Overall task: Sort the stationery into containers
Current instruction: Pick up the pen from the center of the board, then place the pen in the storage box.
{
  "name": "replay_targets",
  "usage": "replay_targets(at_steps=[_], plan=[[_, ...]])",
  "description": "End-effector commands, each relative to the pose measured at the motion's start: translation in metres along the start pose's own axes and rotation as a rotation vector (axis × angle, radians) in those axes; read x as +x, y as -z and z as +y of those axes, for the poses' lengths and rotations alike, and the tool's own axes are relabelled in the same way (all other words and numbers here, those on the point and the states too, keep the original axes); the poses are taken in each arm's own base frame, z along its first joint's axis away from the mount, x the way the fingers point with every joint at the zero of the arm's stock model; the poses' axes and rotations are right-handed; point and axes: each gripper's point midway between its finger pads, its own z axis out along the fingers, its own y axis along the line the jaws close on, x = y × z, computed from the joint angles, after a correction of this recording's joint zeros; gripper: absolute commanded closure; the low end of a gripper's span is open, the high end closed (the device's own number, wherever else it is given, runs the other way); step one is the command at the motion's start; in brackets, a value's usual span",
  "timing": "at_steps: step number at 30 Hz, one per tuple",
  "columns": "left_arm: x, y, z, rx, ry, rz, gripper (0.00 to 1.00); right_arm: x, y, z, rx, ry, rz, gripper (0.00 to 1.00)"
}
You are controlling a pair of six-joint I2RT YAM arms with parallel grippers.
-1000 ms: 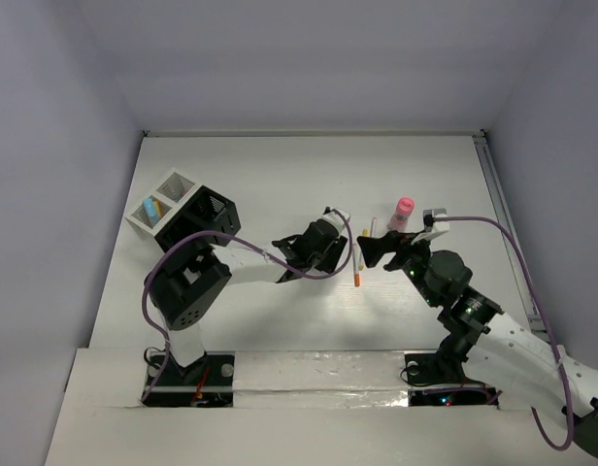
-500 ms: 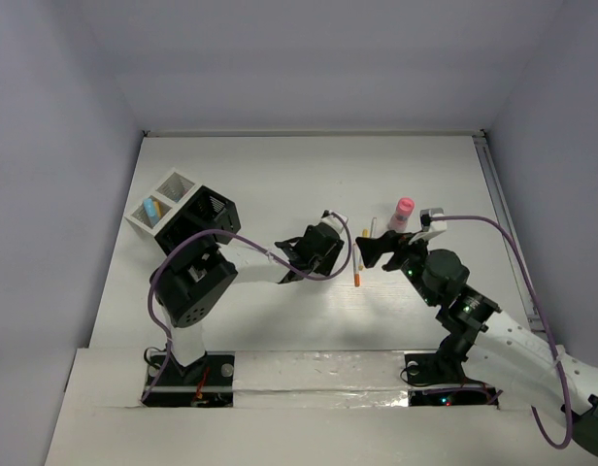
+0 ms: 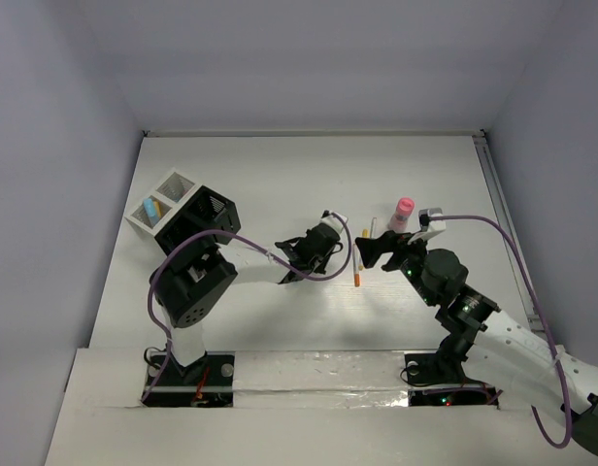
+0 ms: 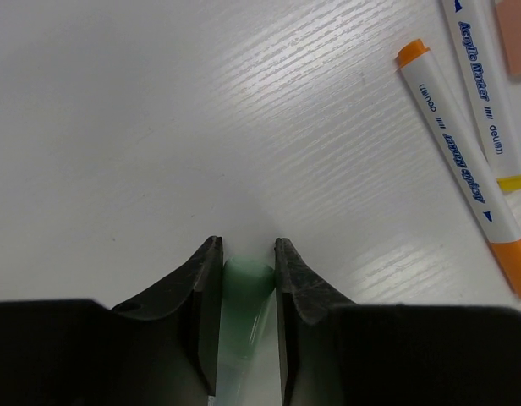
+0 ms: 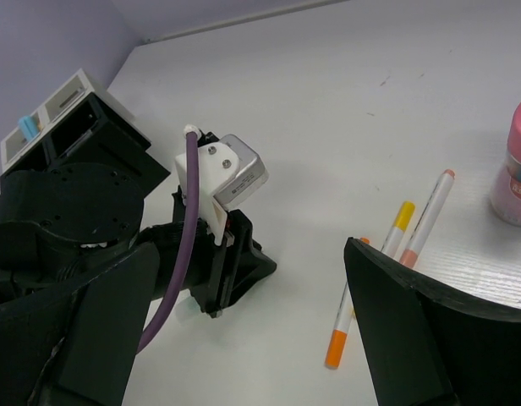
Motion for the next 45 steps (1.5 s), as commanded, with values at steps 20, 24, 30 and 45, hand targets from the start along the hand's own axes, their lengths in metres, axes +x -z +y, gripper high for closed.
replay_targets(at_steps=[20,24,30,45], plan=[[-0.167,0.085,0.138,-0.186,0.467,-0.431,1.0,-0.012,0.001,0.013,-0.058,-0.008,-0.022,0.04],[-0.204,0.142,0.202,-0.223,0.622,-0.612,0.98,-0.018,0.004,0.012,-0.052,-0.012,-0.04,0.04],[-0.21,0.21,0.299,-0.409,0.717,-0.714,0.98,-0.025,0.012,0.019,-0.093,-0.027,-0.059,0.04],[-0.087,0.264,0.452,-1.02,0.77,-0.688,0.98,-0.022,0.013,0.023,-0.116,-0.037,-0.042,0.04]])
